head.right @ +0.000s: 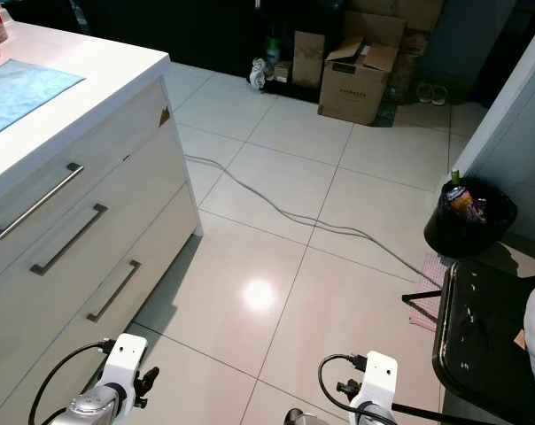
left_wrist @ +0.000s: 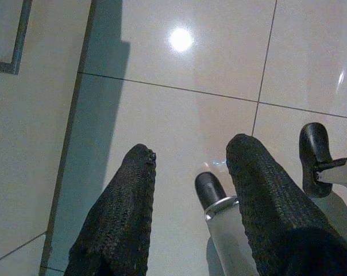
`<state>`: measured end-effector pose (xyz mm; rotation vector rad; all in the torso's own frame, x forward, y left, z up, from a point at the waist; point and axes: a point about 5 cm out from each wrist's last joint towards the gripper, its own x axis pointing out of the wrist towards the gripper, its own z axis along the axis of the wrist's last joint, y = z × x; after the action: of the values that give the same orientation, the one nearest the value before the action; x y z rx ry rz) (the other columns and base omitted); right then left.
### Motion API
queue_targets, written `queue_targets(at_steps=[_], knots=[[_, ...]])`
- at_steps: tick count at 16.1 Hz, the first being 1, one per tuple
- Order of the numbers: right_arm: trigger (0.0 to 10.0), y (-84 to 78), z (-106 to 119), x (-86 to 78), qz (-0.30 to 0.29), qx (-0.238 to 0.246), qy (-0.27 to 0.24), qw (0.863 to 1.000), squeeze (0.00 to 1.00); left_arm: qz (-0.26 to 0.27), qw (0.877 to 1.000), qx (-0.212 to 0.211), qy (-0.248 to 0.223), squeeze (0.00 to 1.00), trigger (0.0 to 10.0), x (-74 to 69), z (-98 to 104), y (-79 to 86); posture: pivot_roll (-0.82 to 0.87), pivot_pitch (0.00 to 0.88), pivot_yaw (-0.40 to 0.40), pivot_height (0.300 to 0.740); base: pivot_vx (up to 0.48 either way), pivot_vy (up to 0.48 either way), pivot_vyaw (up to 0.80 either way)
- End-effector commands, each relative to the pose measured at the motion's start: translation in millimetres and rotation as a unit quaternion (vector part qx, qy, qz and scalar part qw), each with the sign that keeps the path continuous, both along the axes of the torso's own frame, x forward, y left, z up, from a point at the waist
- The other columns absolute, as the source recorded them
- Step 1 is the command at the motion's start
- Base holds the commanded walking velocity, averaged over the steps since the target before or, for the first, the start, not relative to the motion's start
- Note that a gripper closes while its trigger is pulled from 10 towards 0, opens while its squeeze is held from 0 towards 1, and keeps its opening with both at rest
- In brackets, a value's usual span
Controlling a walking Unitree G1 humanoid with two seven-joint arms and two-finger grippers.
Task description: Kitchen organization
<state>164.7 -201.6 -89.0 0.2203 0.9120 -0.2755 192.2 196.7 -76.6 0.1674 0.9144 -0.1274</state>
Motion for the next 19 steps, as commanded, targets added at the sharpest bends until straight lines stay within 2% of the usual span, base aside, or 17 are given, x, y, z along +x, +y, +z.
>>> queue_targets(at_steps=[1,5,7,9,13,19], knots=[[10.0,49.6,14.4,39.7,0.147,0.012,-0.044,0.988,0.00,0.054,0.997,-0.032,-0.045,0.00,10.0,21.0,11.0,-4.7,-0.02,0.000,0.046,0.740,0.000,0.000,0.00],[10.0,49.6,14.4,39.7,0.147,0.012,-0.044,0.988,0.00,0.054,0.997,-0.032,-0.045,0.00,10.0,21.0,11.0,-4.7,-0.02,0.000,0.046,0.740,0.000,0.000,0.00],[10.0,47.1,15.2,40.3,0.127,0.020,-0.052,0.990,0.00,0.055,0.996,-0.029,-0.057,0.00,10.0,26.4,15.1,-0.6,0.03,0.000,0.034,0.740,0.000,0.000,0.00],[10.0,44.1,10.9,31.9,0.103,0.024,-0.044,0.993,0.00,0.056,0.997,-0.020,-0.054,0.00,10.0,24.3,14.7,4.8,0.01,0.000,0.046,0.740,0.000,0.000,0.00],[10.0,41.2,12.9,35.3,0.113,0.015,-0.049,0.992,0.00,0.060,0.996,-0.027,-0.061,0.00,10.0,27.3,15.4,-2.2,0.00,0.000,0.037,0.740,0.000,0.000,0.00],[10.0,38.4,13.8,37.0,0.108,0.002,-0.048,0.993,0.00,0.080,0.993,-0.028,-0.082,0.00,10.0,30.5,19.2,3.6,0.00,0.000,0.023,0.740,0.000,0.000,0.00]])
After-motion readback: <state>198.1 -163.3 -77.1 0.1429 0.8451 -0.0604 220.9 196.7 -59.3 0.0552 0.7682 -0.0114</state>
